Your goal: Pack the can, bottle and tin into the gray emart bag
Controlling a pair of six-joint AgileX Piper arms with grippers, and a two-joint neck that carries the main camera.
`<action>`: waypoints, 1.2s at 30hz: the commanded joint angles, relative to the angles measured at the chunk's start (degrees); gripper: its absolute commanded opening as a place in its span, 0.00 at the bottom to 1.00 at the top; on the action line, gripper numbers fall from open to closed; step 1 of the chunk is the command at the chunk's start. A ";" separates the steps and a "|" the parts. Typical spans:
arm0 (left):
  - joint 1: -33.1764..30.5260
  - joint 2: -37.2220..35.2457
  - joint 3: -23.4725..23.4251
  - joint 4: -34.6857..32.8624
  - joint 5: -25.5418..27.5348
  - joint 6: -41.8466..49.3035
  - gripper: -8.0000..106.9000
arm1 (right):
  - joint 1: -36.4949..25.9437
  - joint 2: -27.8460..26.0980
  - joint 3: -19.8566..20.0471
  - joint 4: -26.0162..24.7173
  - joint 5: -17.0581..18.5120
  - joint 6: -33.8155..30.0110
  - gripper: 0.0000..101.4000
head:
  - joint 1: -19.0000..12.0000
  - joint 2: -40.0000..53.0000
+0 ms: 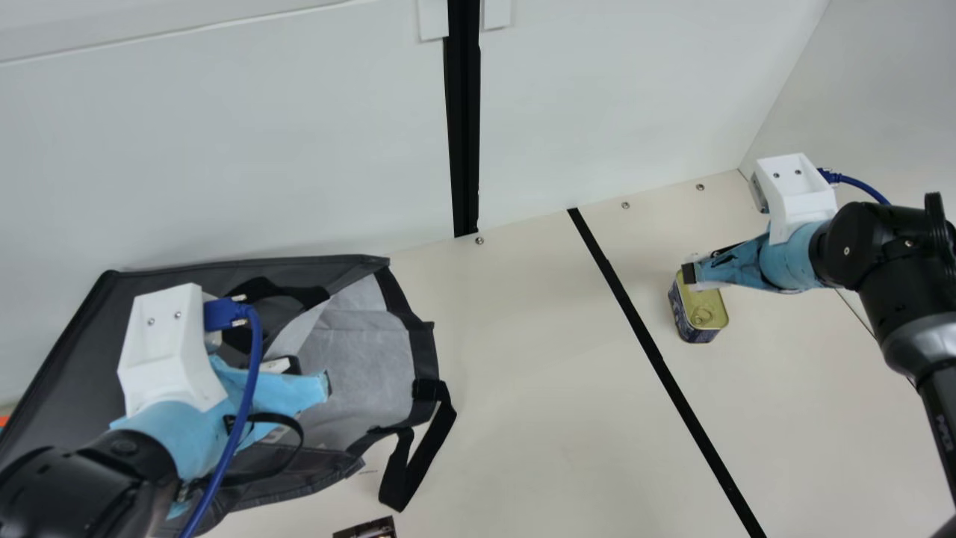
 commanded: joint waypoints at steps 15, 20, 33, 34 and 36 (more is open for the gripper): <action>0.00 0.00 0.00 0.00 0.00 0.00 0.16 | -1.02 5.55 0.47 1.12 -2.33 -1.41 0.90 | -1.30 -0.14; 0.00 0.00 0.00 0.00 0.00 0.00 0.16 | -0.88 7.21 1.00 1.18 -3.31 -1.24 0.90 | -1.30 -0.14; 0.00 0.00 0.00 0.00 0.00 0.00 0.16 | 0.03 11.59 1.16 1.28 -5.55 0.11 0.90 | -1.30 -0.14; 0.00 0.00 0.00 0.00 0.00 0.00 0.16 | 0.13 11.93 1.18 1.26 -5.75 0.23 0.90 | -1.30 -0.14; 0.00 0.00 0.00 0.00 0.00 0.00 0.16 | 0.28 12.61 1.23 1.22 -6.12 0.45 0.90 | -1.30 -0.14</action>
